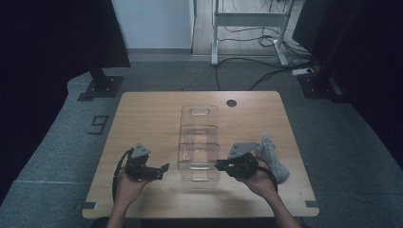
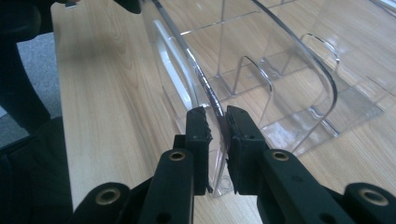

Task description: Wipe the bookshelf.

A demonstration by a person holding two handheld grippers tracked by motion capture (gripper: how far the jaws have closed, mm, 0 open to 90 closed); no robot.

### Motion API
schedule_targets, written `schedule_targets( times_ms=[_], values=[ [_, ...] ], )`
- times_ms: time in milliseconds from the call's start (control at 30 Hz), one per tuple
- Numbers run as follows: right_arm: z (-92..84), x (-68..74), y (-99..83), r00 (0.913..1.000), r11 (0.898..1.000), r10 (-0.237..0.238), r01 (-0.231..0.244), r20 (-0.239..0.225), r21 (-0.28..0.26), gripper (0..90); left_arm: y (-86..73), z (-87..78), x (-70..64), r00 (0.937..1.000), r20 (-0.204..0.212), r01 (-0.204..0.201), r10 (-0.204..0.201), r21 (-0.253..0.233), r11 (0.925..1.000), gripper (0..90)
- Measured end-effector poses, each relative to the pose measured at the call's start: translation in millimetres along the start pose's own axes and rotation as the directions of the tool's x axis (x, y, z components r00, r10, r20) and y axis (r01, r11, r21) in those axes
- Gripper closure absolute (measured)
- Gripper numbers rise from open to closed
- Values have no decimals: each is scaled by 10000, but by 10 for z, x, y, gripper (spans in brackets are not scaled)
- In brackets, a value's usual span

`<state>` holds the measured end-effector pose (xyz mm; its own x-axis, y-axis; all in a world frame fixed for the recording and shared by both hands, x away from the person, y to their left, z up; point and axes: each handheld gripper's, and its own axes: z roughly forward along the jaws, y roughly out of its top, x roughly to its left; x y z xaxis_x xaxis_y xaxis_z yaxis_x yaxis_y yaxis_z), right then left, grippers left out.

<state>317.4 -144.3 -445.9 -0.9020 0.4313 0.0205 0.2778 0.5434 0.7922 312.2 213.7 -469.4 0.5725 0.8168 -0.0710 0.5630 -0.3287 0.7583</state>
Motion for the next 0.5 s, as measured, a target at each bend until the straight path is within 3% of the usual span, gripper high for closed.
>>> schedule_targets(
  times_ms=[267,500],
  values=[
    [76,51,47,10000,10000,1,-1,-41,-81,827,14,-11,-35,9999,-25,-102,102,-18,9999,14],
    [185,239,144,9982,9995,-310,310,-520,5,819,24,3,-92,9995,81,-302,303,-123,9995,23]
  ],
)
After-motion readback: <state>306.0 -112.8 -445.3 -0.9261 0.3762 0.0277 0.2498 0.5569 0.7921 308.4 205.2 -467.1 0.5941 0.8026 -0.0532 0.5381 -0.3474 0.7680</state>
